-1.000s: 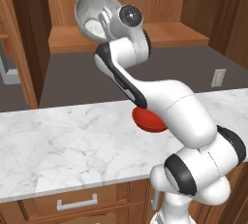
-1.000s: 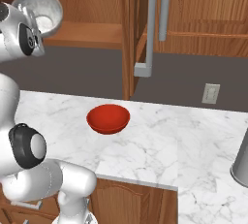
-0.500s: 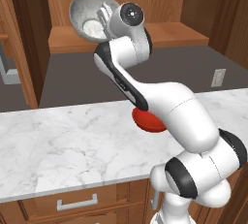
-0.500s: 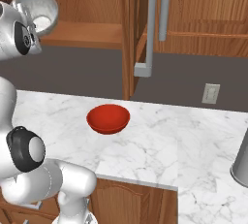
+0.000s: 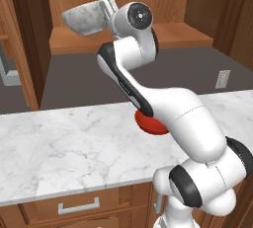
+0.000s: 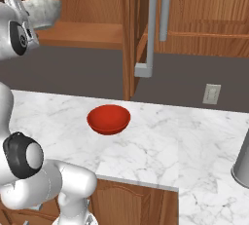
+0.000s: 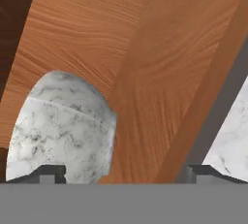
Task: Open the cabinet. Pick the bowls from the counter and place them in the cabinet. Then close the cabinet.
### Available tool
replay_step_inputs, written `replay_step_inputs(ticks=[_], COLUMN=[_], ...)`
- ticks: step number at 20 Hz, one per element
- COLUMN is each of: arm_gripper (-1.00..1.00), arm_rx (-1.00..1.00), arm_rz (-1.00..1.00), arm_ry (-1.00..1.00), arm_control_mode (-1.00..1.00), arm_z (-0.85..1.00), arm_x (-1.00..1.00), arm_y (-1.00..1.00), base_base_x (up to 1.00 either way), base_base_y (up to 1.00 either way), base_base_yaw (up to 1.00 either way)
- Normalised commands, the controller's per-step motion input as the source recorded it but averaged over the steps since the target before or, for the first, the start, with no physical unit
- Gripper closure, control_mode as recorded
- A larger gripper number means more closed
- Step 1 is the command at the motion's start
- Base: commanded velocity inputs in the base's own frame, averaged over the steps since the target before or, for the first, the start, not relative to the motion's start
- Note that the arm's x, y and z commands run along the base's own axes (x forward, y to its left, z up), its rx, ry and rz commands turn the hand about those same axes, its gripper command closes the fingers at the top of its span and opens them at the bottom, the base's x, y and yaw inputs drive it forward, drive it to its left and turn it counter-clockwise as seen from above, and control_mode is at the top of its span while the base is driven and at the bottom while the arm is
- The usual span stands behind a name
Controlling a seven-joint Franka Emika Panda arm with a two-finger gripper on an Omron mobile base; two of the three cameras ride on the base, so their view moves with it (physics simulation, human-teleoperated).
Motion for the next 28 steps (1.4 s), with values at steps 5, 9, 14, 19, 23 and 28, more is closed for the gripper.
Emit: replay_step_inputs(ticks=[5, 9, 14, 19, 23, 28], arm_gripper=[-1.00, -1.00, -1.00, -1.00, -1.00, -1.00], arm_rx=[0.00, 0.00, 0.00, 0.01, 0.01, 0.00], arm_rz=[0.00, 0.00, 0.00, 0.00, 0.00, 0.00], arm_ry=[-0.09, 0.00, 0.15, 0.26, 0.11, 0.05], arm_control_mode=[-1.00, -1.00, -1.00, -1.00, -1.00, -1.00], arm_z=[0.35, 0.22, 0.00, -0.03, -0.04, -0.25], arm_x=[-0.69, -1.00, -1.00, -1.00, -1.00, -0.96], arm_y=[-0.07, -0.11, -0.25, -0.51, -0.84, -0.74], base_base_x=[0.00, 0.00, 0.00, 0.00, 0.00, 0.00], base_base_y=[0.00, 0.00, 0.00, 0.00, 0.00, 0.00], base_base_yaw=[0.00, 0.00, 0.00, 0.00, 0.00, 0.00])
